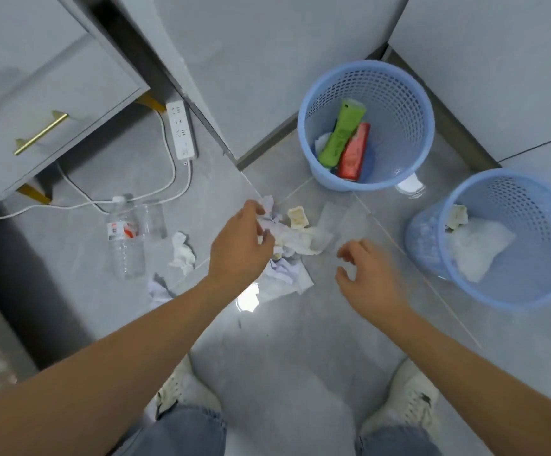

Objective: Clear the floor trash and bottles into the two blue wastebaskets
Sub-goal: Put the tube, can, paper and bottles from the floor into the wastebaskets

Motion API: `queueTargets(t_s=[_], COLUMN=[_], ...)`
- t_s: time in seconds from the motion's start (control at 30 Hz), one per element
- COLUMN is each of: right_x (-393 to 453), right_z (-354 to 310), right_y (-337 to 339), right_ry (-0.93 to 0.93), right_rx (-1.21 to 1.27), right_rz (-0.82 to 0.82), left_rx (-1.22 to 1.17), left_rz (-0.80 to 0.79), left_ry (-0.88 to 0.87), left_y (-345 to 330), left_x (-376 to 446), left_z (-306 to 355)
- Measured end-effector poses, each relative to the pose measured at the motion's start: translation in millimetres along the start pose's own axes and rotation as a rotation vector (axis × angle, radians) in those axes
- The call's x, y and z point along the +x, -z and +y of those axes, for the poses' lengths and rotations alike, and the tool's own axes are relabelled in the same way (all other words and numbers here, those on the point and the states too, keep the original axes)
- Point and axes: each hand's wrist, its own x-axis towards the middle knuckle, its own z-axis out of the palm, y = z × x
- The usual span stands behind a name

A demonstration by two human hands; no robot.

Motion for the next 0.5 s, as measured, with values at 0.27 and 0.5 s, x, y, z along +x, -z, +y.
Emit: queueTargets(t_s=[0.27,0.5], right_x=[42,133], right_z=[59,79], right_y=[-66,-102], right_ry=[-0.214,-0.149], right_rx=[-0.176,-0.253], right_rz=[-0.234,-0.234], left_rx=[0.204,0.296], left_rz=[-0.220,-0.022], left_ry=[0.080,-0.117], left_y=[-89,-128], left_x=[7,90], left_z=[-78,-83])
